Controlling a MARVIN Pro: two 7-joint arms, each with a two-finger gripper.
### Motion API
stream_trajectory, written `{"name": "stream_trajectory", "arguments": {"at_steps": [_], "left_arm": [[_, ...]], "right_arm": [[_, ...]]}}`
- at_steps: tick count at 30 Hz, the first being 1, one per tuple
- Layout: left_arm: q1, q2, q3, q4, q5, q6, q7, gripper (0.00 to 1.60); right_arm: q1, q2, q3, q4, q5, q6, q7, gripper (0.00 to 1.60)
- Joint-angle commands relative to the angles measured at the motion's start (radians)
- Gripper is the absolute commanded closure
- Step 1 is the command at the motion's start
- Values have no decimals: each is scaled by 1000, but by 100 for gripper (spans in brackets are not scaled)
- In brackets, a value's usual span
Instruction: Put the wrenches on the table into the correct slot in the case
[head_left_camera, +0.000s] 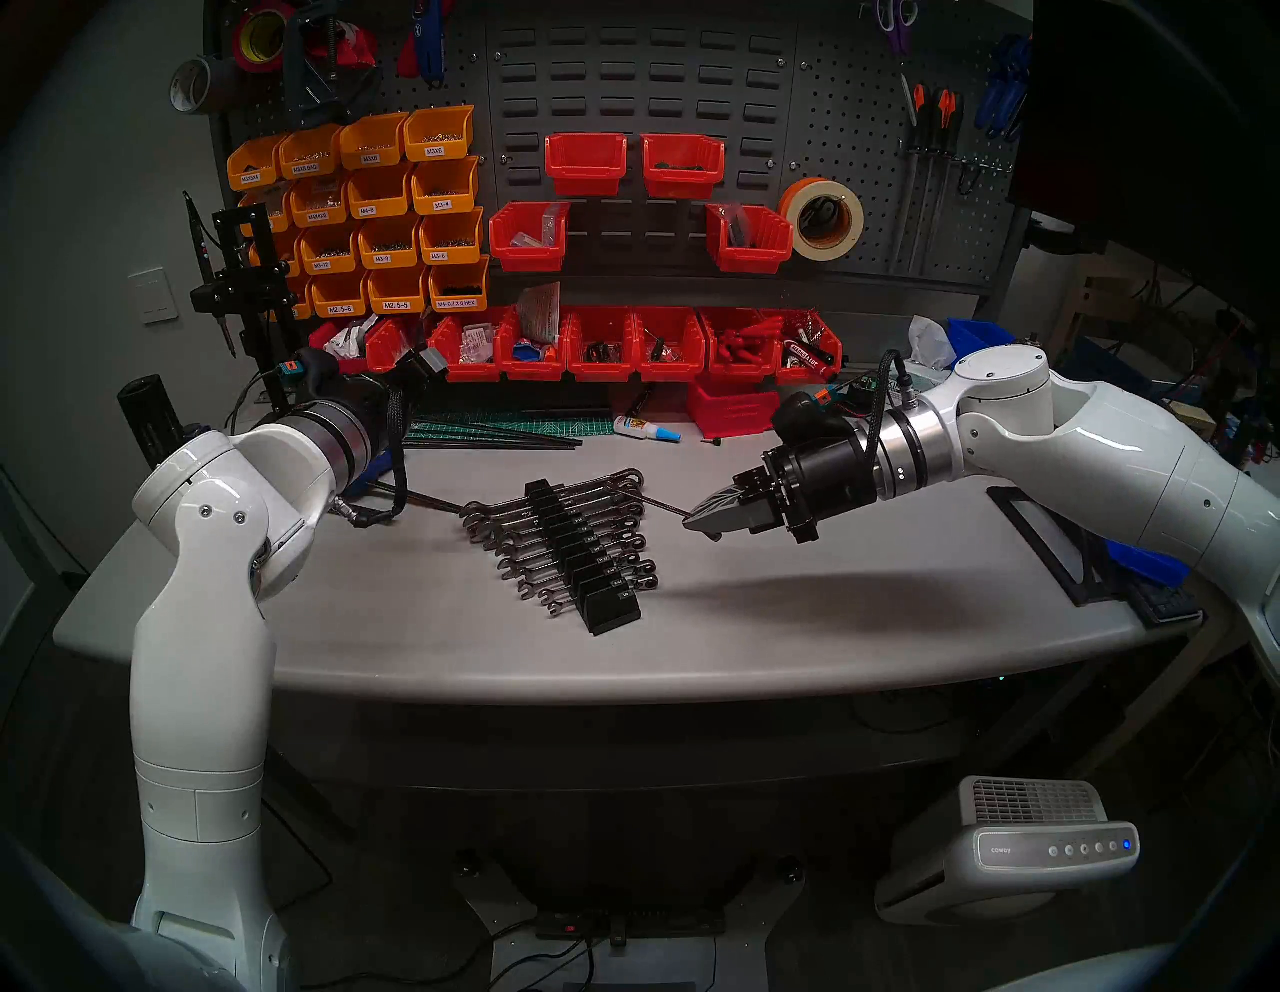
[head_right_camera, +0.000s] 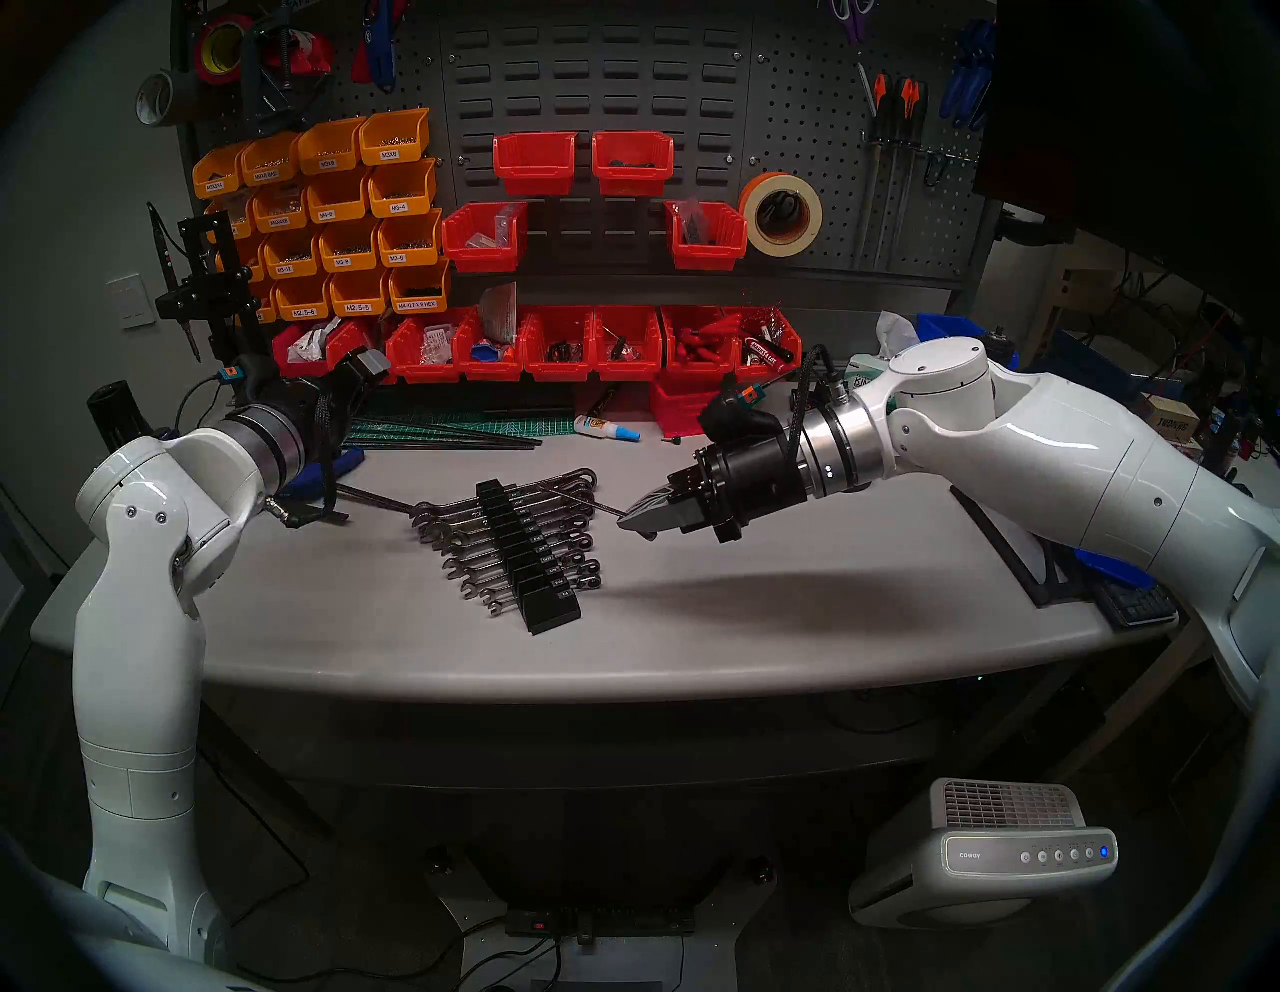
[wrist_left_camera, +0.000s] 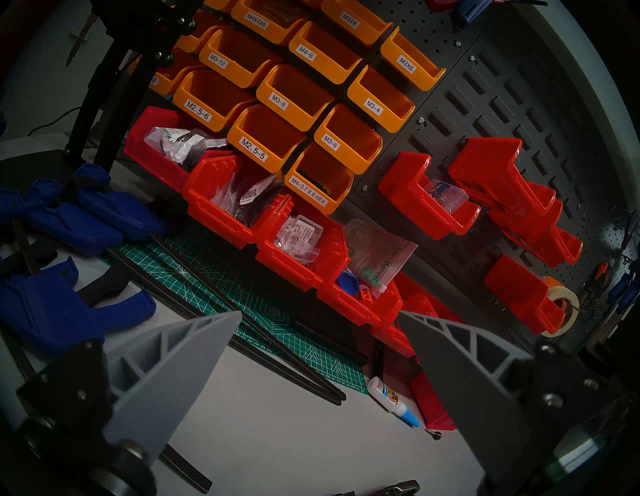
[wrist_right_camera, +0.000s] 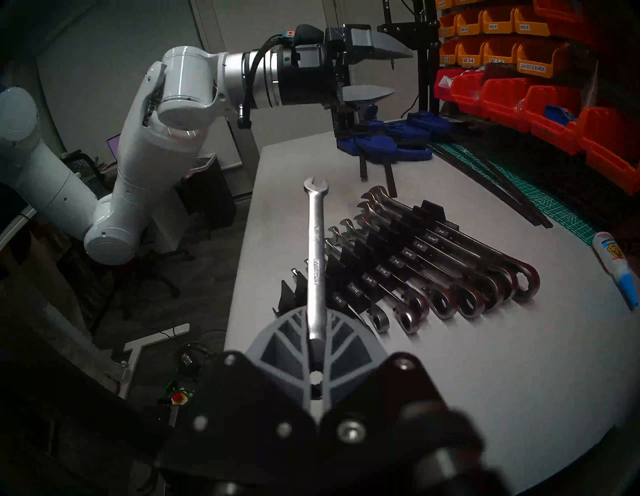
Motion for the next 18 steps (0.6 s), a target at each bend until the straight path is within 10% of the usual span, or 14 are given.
{"name": "stream_trajectory", "arguments": {"at_steps": [1, 18], "left_arm": [[-27, 1, -3, -28, -2, -9, -13, 0], [-27, 1, -3, -28, -2, -9, -13, 0]], "right_arm": [[29, -14, 26, 3, 33, 12, 37, 160], [18, -38, 32, 25, 71, 12, 76, 160]]}}
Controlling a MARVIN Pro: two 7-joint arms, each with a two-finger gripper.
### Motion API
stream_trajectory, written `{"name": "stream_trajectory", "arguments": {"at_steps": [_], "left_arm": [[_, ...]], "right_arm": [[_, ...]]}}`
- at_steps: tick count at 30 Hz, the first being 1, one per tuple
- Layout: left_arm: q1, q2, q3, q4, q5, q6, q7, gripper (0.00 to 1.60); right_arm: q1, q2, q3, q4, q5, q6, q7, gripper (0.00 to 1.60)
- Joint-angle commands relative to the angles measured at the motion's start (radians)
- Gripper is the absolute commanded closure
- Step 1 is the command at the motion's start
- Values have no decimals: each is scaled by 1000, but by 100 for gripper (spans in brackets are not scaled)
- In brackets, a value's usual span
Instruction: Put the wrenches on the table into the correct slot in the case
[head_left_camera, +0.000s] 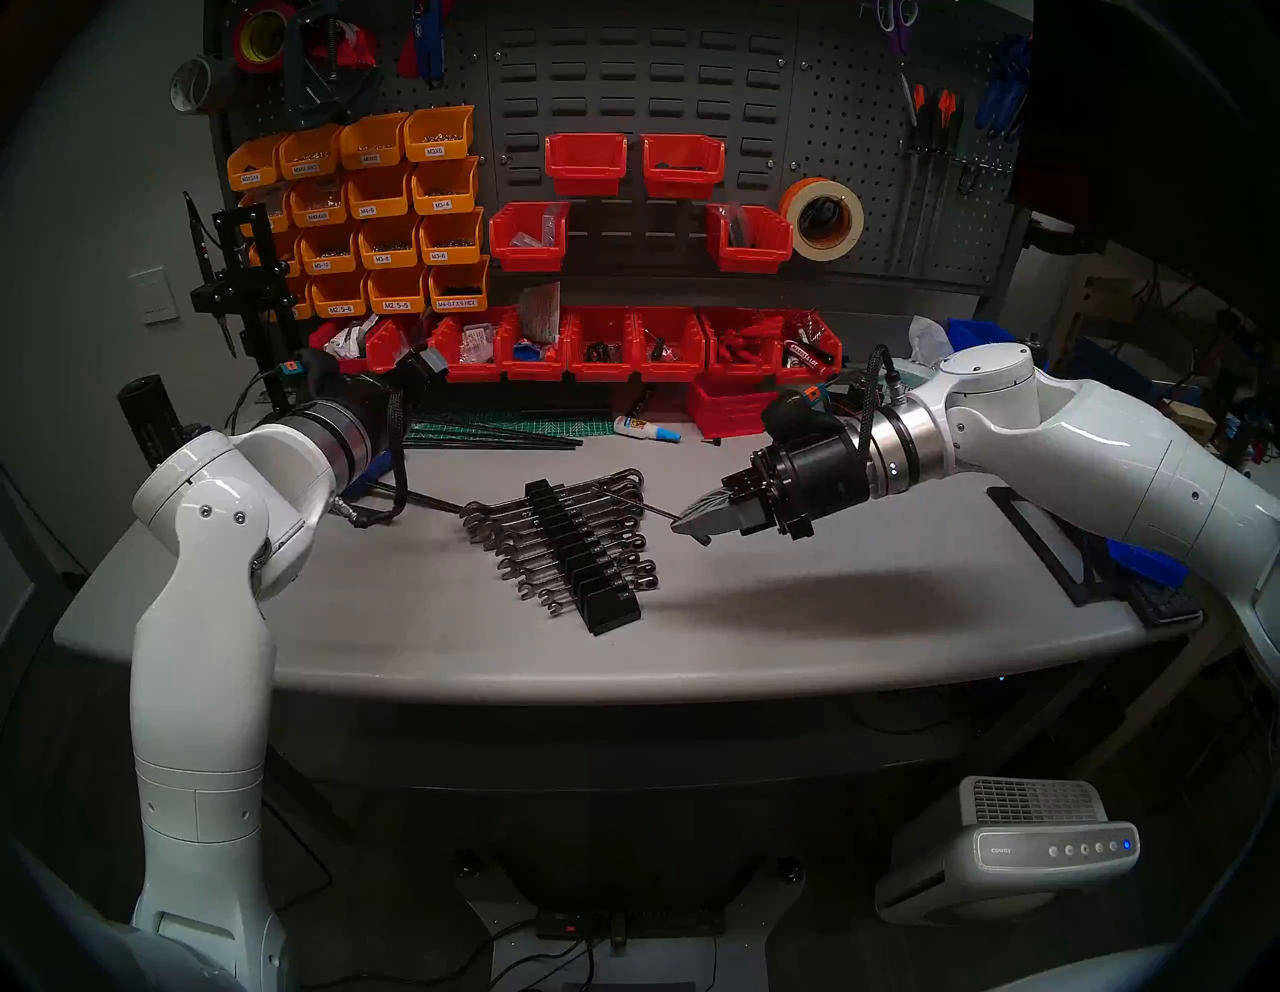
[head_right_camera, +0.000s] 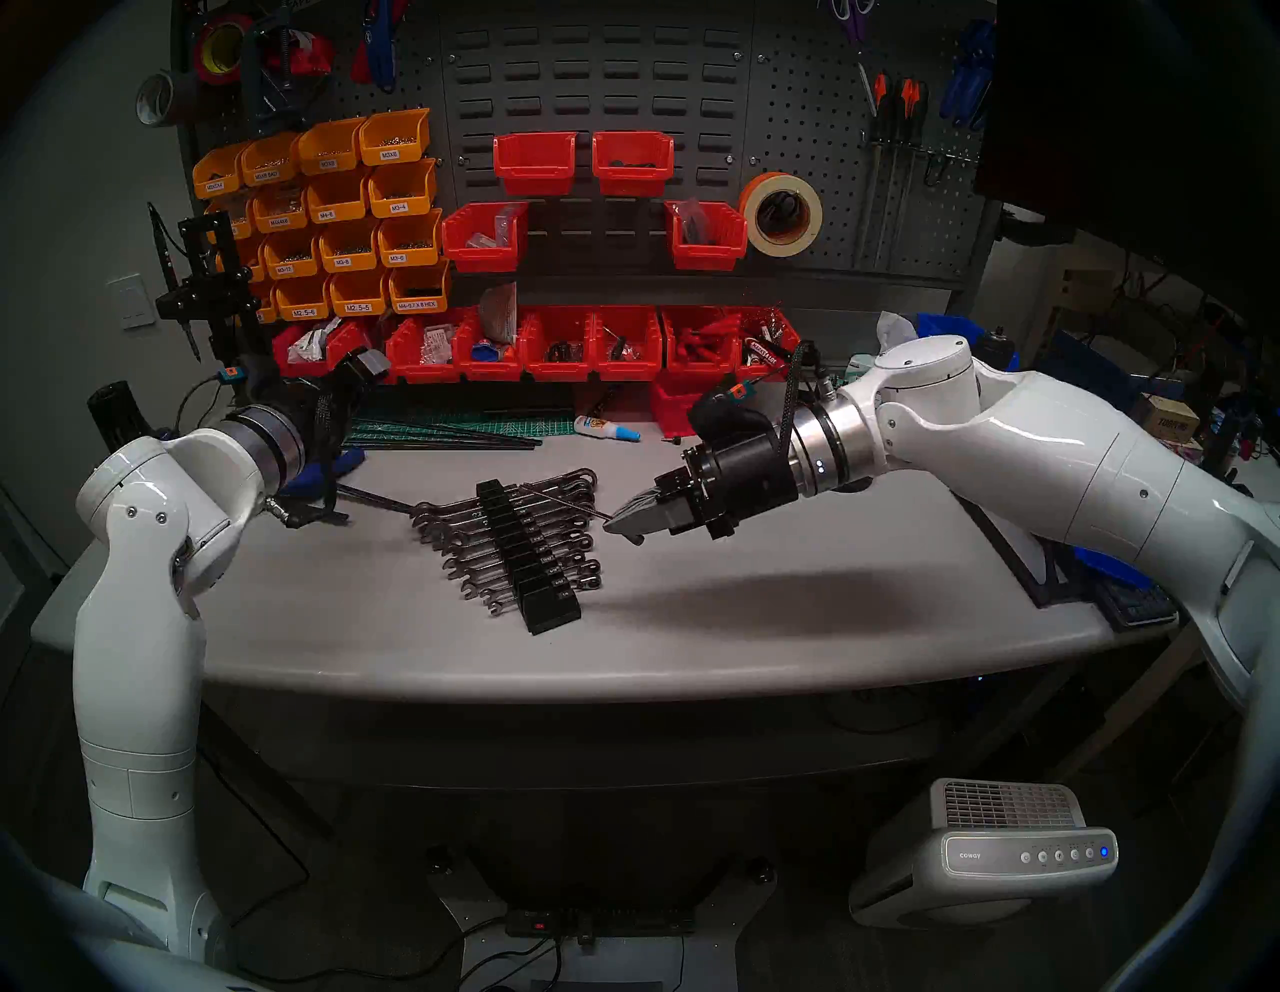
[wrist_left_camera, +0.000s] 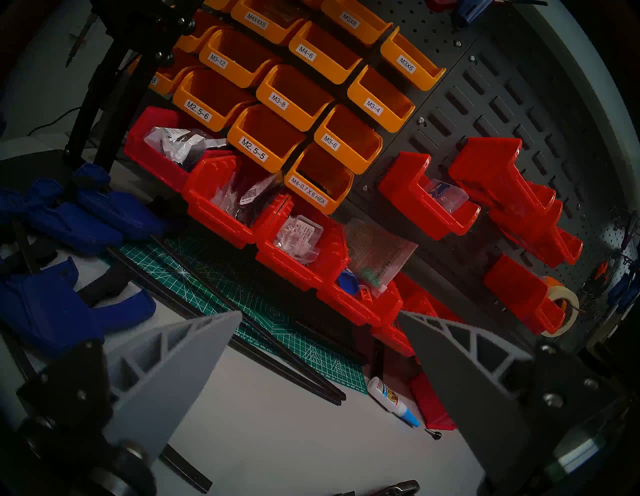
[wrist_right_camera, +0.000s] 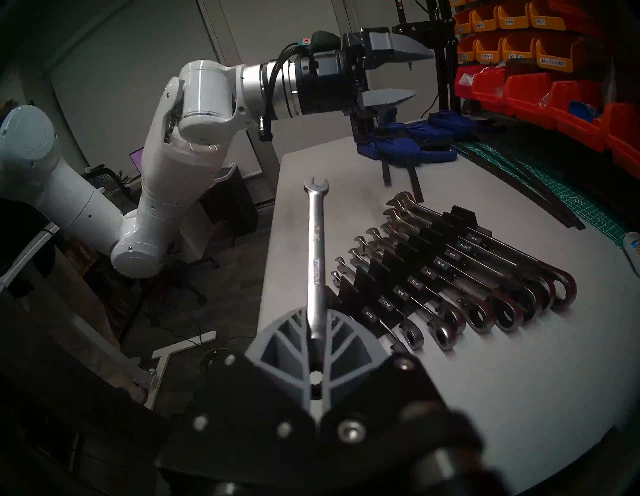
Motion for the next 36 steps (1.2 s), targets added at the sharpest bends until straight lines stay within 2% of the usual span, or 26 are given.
{"name": "stream_trajectory", "arguments": {"at_steps": [1, 7, 12, 23, 26, 36], "left_arm": [[-27, 1, -3, -28, -2, -9, -13, 0], [-27, 1, -3, -28, -2, -9, -12, 0], [-27, 1, -3, -28, -2, -9, -12, 0], [-27, 1, -3, -28, -2, -9, -12, 0], [-27, 1, -3, -28, -2, -9, -12, 0], [-27, 1, -3, -28, -2, -9, -12, 0]], "right_arm": [[20, -4, 27, 14, 31, -12, 43, 160], [31, -20, 17, 77, 36, 8, 134, 160], [42, -58, 12, 171, 20, -3, 219, 160], [58, -135, 1, 261, 13, 21, 362, 160], [64, -153, -7, 286, 3, 28, 384, 160], [86, -232, -53, 378, -40, 34, 384, 160]]}}
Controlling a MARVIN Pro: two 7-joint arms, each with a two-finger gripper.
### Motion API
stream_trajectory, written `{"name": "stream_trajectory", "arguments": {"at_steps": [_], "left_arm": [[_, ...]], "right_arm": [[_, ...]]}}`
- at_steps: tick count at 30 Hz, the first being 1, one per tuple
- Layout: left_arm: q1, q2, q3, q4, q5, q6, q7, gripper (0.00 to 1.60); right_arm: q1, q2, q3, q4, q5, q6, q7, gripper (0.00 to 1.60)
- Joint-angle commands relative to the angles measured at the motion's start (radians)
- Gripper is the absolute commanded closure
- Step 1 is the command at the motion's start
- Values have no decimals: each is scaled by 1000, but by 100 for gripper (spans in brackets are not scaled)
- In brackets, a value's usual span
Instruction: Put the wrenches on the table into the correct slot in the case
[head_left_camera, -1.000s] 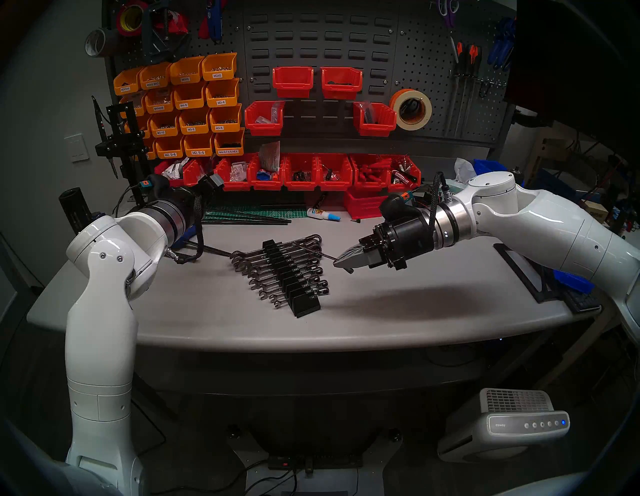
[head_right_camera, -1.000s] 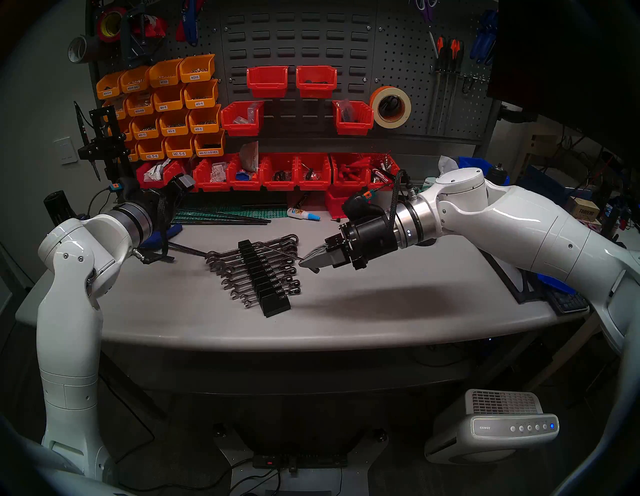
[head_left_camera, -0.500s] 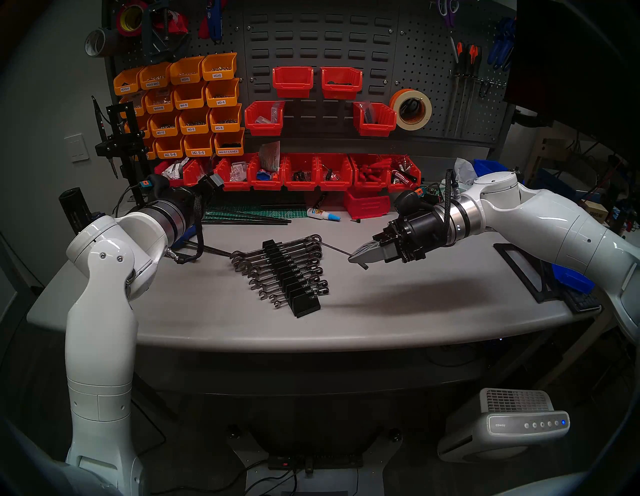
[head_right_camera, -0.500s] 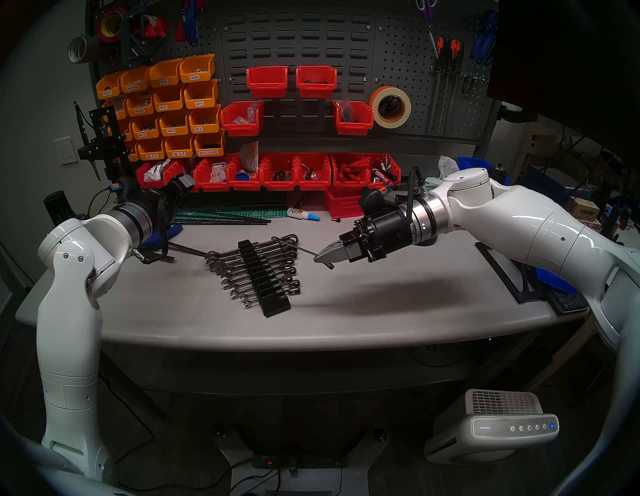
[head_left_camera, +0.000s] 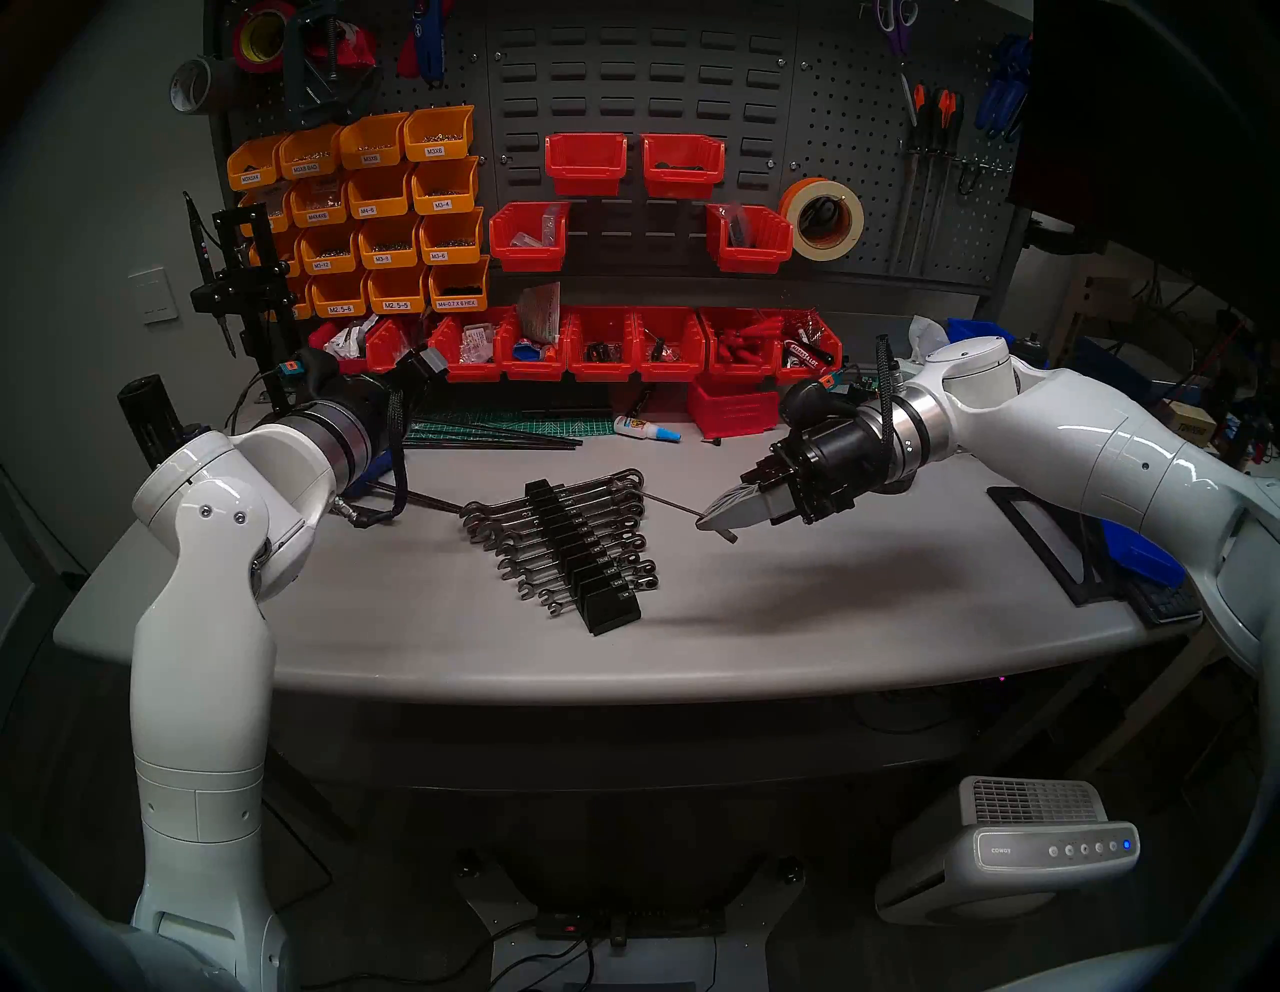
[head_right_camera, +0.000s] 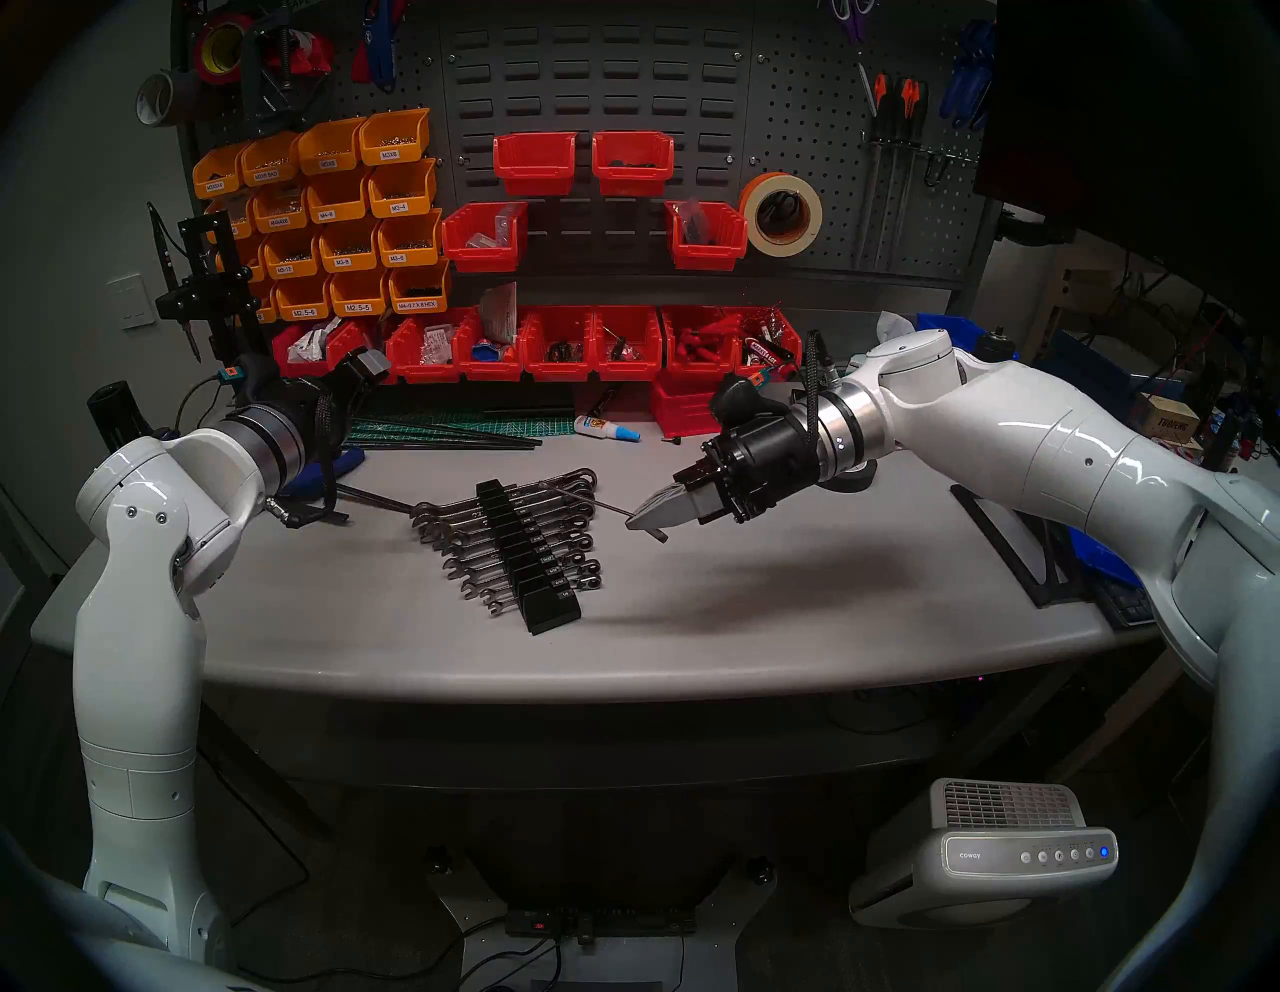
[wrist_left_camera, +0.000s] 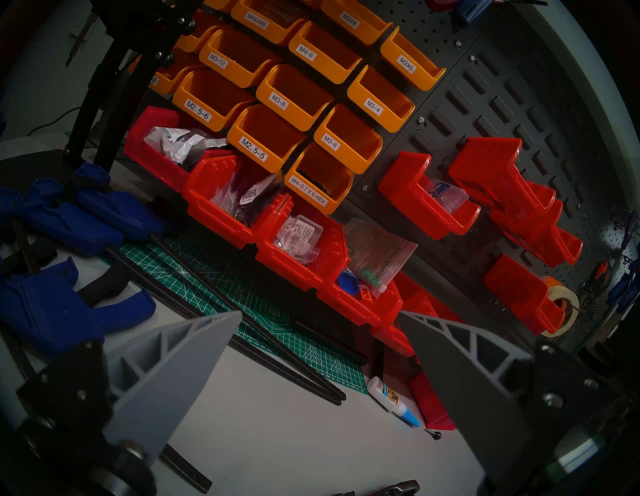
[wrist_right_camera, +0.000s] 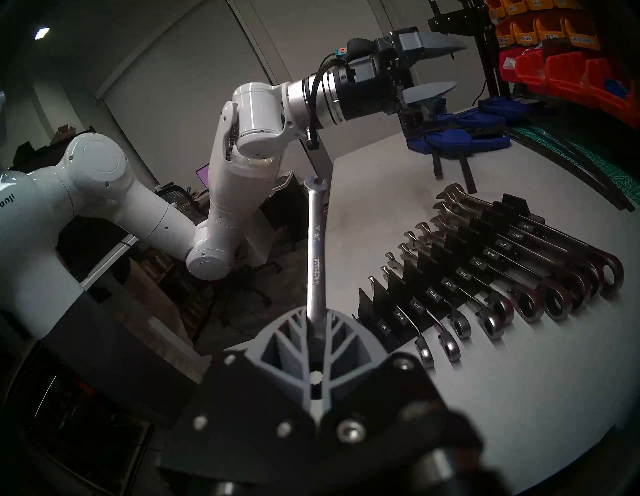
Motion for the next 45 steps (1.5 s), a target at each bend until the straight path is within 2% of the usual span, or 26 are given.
{"name": "stream_trajectory", "arguments": {"at_steps": [1, 15, 25, 31, 45], "left_arm": [[-27, 1, -3, -28, -2, -9, -12, 0], [-27, 1, -3, -27, -2, -8, -11, 0], [-27, 1, -3, -27, -3, -8, -11, 0], [-27, 1, -3, -27, -3, -8, -10, 0], [-27, 1, -3, -27, -3, -8, -11, 0]], "right_arm": [[51, -77, -7, 55, -10, 1, 19, 160], [72, -151, -68, 131, -9, 1, 19, 160], [97, -166, -105, 151, -6, 1, 19, 160], [107, -209, -125, 178, -3, -10, 19, 160], [141, -187, -162, 170, 20, -39, 19, 160]]}}
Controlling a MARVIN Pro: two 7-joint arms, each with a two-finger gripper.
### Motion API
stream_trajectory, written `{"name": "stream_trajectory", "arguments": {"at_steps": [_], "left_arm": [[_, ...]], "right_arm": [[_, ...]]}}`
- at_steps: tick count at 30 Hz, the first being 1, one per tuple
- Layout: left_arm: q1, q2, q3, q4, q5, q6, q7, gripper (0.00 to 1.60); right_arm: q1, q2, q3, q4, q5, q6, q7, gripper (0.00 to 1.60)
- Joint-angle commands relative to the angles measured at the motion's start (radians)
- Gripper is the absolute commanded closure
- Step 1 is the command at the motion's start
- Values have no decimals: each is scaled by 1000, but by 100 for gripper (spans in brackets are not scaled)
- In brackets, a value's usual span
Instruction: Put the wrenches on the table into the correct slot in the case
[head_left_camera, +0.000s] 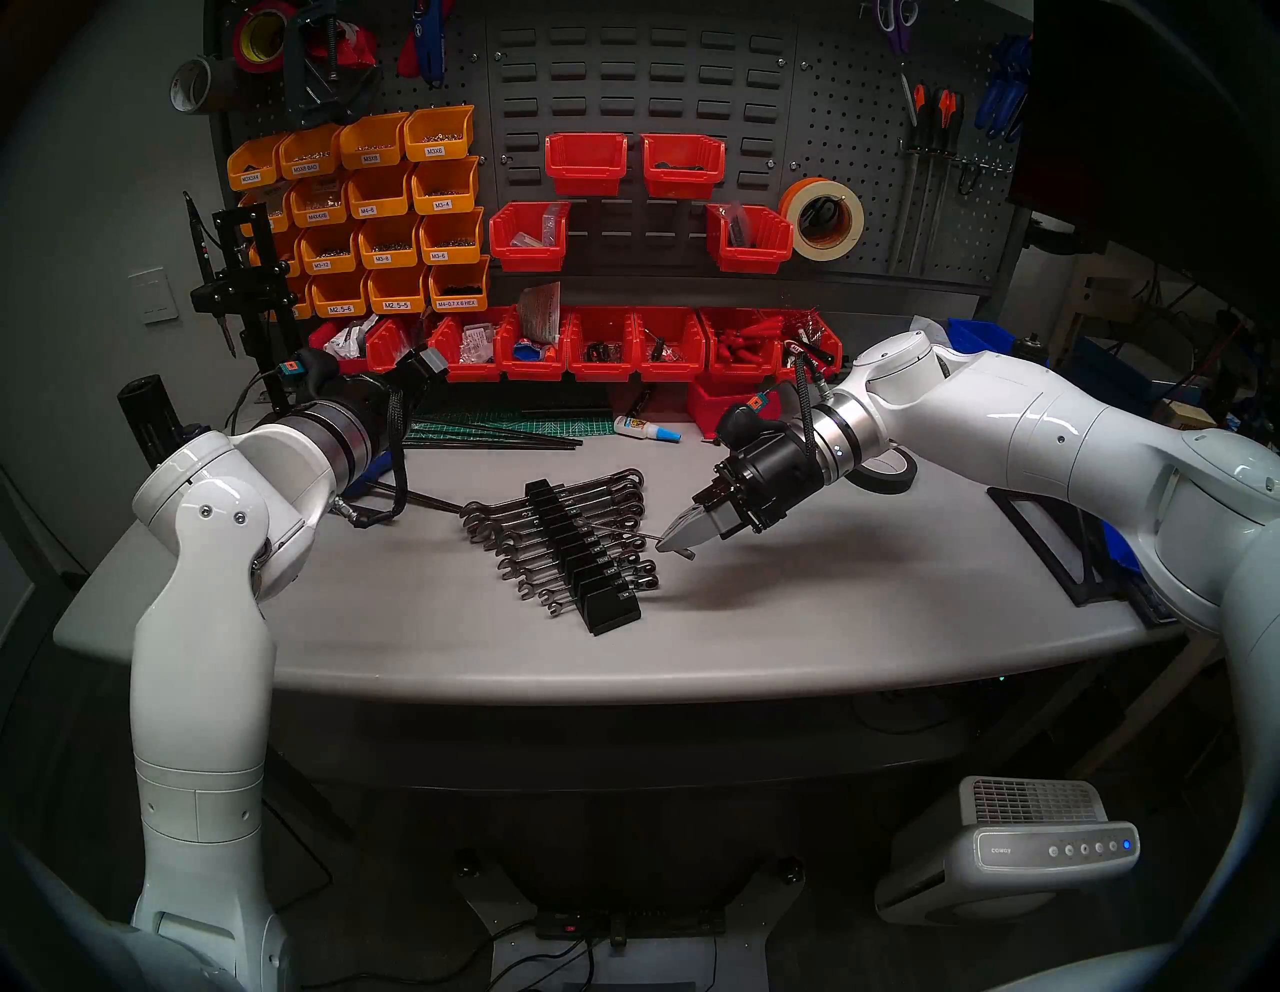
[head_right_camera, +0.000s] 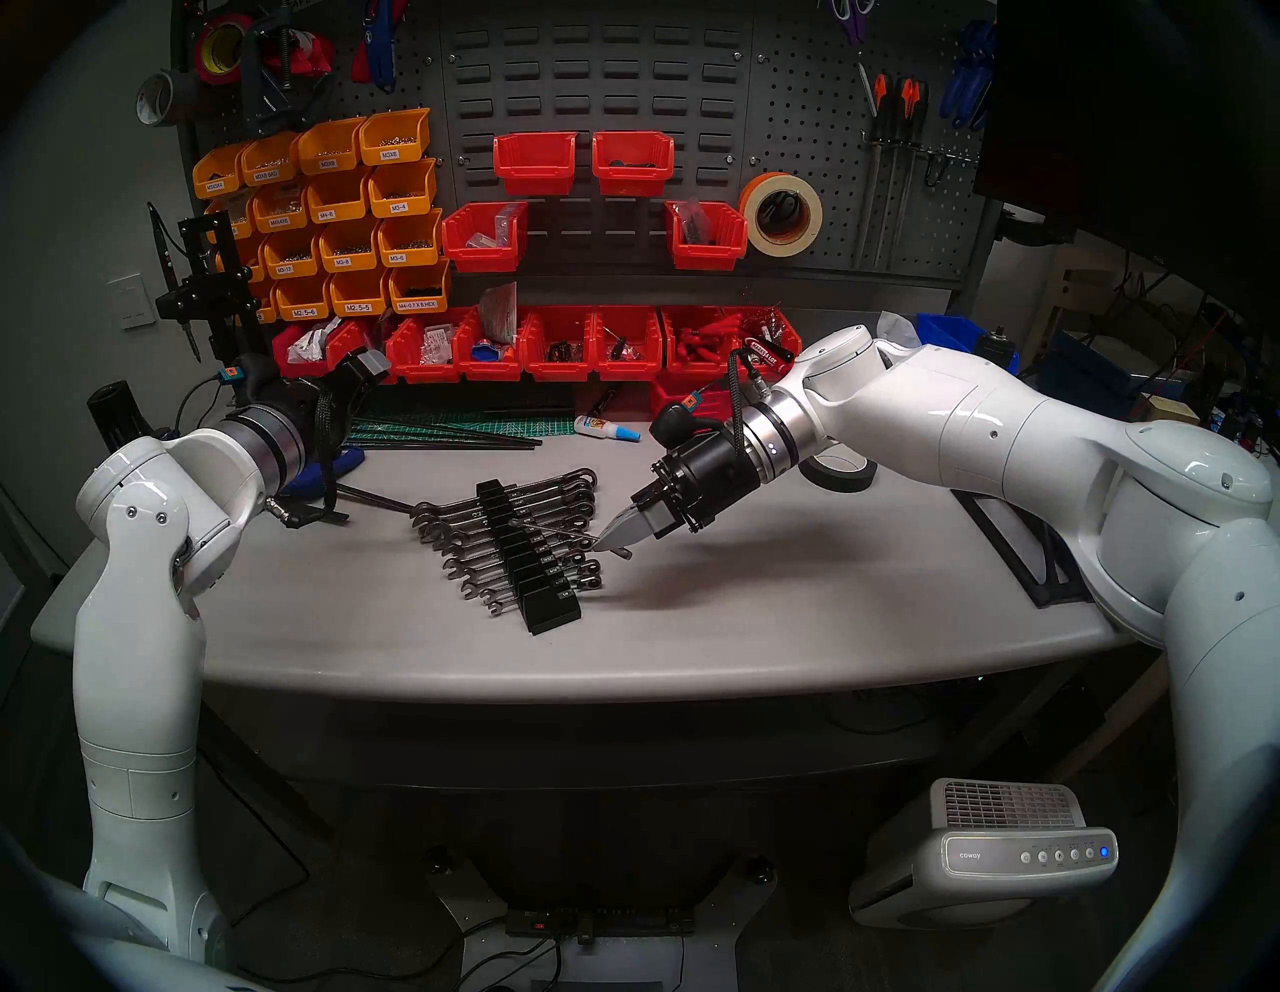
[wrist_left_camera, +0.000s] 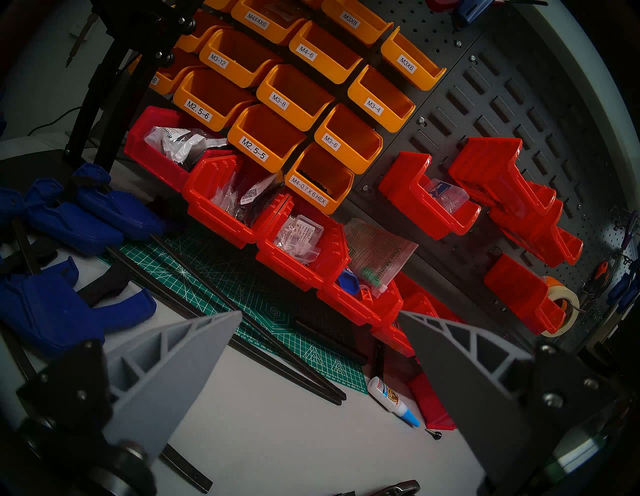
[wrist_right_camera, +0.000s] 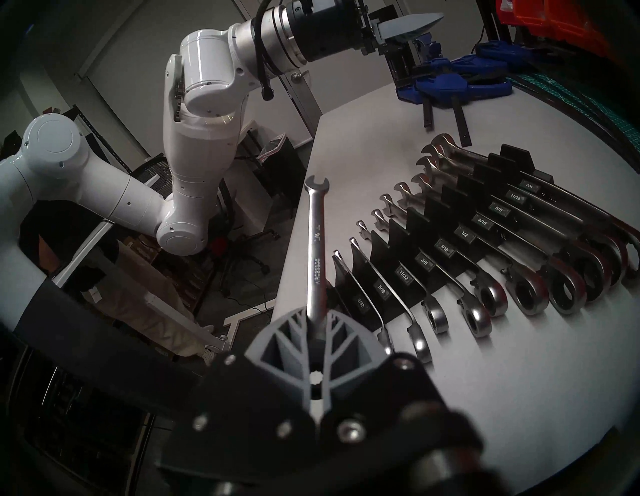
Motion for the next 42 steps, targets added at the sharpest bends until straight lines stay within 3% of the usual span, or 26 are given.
{"name": "stream_trajectory", "arguments": {"at_steps": [1, 2, 3, 4, 5, 6, 12, 17, 25, 29, 42], "left_arm": [[-27, 1, -3, -28, -2, -8, -11, 0], [-27, -4, -5, -29, 0, -16, -9, 21], [-27, -3, -6, -29, -1, -15, -10, 78], [-27, -3, -6, -29, -1, -15, -10, 78], [-21, 14, -10, -31, -6, -1, -32, 110], [-13, 28, -14, -37, -10, 12, -49, 160], [18, 87, -38, -63, -10, 55, -111, 160], [56, 135, -63, -109, -43, 141, -166, 160], [139, 221, -92, -139, -40, 231, -309, 160], [151, 235, -88, -126, -34, 234, -336, 160], [163, 309, -38, -39, 20, 225, -554, 160]], "right_arm": [[62, 15, 3, -12, 31, -12, 9, 160], [63, 18, 3, -13, 32, -17, 9, 160], [66, 20, 1, -15, 34, -17, 9, 160], [66, 20, 1, -15, 34, -17, 9, 160], [68, 24, 0, -18, 37, -23, 9, 160], [72, 27, -1, -22, 39, -22, 9, 160], [84, 36, -9, -33, 47, -29, 9, 160], [88, 38, -13, -35, 45, -32, 9, 160], [98, 50, -26, -53, 55, -32, 9, 160], [104, 59, -34, -66, 61, -30, 9, 160], [127, 92, -61, -108, 82, -22, 9, 160]]}}
